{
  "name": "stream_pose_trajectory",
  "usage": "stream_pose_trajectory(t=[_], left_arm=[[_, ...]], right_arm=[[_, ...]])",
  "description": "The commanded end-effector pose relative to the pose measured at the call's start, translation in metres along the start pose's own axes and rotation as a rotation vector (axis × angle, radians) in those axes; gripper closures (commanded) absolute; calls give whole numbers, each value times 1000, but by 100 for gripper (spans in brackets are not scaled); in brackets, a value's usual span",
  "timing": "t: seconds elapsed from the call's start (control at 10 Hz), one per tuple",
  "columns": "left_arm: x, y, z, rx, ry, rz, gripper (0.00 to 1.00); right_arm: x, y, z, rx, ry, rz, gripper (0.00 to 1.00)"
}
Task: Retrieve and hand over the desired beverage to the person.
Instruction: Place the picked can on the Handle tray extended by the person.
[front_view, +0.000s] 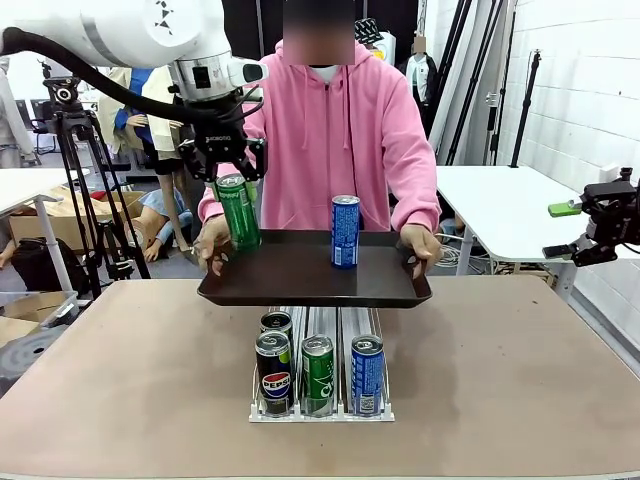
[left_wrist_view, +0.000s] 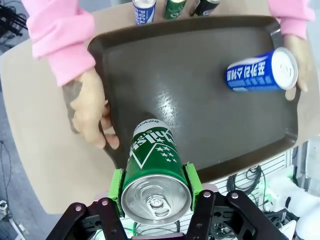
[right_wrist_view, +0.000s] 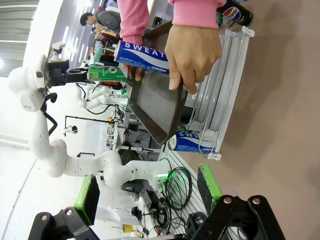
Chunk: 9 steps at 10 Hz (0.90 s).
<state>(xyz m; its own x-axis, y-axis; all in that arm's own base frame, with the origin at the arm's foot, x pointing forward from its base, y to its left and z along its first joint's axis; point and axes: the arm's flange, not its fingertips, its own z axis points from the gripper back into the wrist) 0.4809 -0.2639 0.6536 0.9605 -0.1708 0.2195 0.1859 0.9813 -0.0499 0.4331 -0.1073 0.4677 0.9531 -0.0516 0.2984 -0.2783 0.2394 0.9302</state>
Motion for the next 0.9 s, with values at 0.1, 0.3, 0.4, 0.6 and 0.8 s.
stream_pose_trajectory(t=[0.1, 0.3, 0.4, 0.6, 0.8], left_arm=[[30, -6, 3, -61, 53, 26, 100], [39, -9, -6, -79, 81, 43, 100], [44, -9, -12, -69, 96, 46, 100], [51, -13, -22, -50, 128, 54, 100], [56, -16, -30, -37, 162, 69, 100]], right_arm=[[0, -1, -1, -2, -10, 2, 0], [0, -1, -1, -2, -10, 2, 0], [0, -1, -1, -2, -10, 2, 0], [0, -1, -1, -2, -10, 2, 0], [0, -1, -1, -2, -10, 2, 0]])
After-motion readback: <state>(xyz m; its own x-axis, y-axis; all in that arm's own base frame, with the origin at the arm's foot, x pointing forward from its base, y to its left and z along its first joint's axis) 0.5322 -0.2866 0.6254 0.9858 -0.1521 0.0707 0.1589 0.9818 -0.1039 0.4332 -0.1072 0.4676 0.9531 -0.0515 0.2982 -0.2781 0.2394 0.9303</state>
